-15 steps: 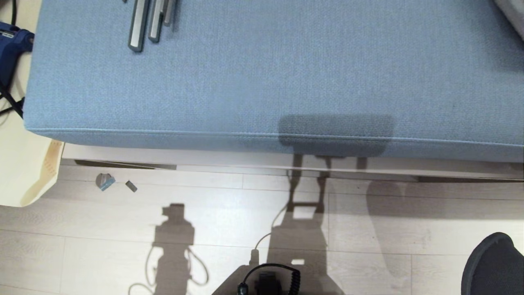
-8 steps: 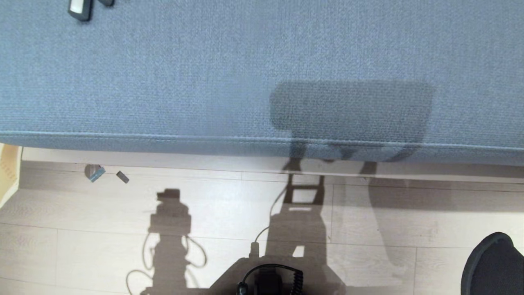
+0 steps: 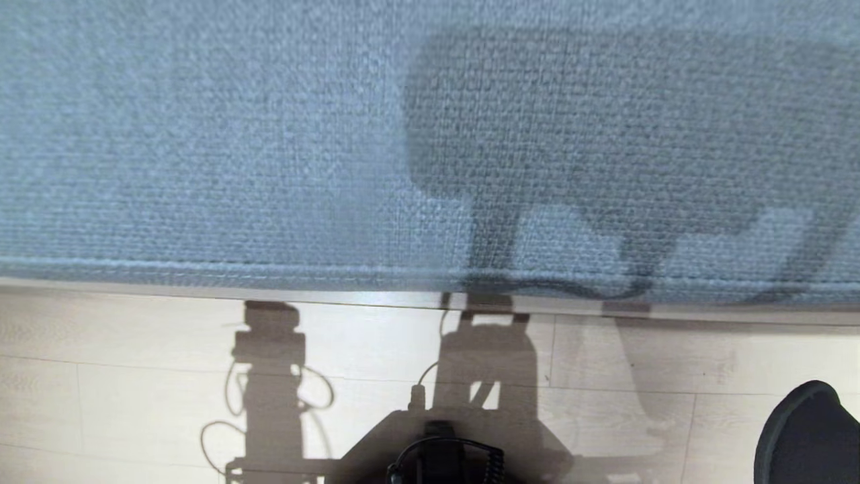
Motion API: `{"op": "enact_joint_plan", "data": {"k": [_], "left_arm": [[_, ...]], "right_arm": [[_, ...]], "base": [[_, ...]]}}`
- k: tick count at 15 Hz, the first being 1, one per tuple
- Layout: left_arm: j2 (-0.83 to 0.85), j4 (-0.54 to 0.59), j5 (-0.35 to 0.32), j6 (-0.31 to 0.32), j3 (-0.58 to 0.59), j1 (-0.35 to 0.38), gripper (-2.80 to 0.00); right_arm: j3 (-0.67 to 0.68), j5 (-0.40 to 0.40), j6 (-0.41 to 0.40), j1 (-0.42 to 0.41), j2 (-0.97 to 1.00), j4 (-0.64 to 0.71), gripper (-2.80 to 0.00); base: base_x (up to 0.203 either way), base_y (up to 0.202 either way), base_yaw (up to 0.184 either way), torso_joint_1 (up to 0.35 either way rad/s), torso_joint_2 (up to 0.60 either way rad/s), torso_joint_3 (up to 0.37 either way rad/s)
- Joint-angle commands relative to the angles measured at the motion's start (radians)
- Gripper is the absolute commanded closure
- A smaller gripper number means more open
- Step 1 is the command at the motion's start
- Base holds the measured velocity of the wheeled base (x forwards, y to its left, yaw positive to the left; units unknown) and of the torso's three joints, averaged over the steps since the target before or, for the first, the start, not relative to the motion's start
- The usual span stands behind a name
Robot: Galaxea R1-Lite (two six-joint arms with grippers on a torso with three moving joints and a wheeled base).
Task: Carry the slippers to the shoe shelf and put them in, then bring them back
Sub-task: Place the slippers into the shoe cabinet
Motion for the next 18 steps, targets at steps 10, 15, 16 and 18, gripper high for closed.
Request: {"op": "enact_joint_plan", "data": {"k": [10,15,16,18], "left_arm": [[0.001,0.000,0.000,0.003,0.000,0.000,0.00],[0.001,-0.001,0.000,0.003,0.000,0.000,0.00],[0.001,0.000,0.000,0.003,0.000,0.000,0.00],[0.001,0.000,0.000,0.001,0.000,0.000,0.00]], "right_arm": [[0.002,0.000,-0.002,0.000,0.001,0.000,0.00],[0.002,0.000,0.000,0.001,0.001,0.000,0.00],[0.002,0.000,0.000,0.000,0.001,0.000,0.00],[0.002,0.000,0.000,0.001,0.001,0.000,0.00]], "base": [[0.000,0.000,0.000,0.001,0.00,-0.019],[0.000,0.000,0.000,0.000,0.00,0.000],[0.000,0.000,0.000,0.000,0.00,0.000],[-0.033,0.000,0.001,0.001,0.00,-0.003]]}}
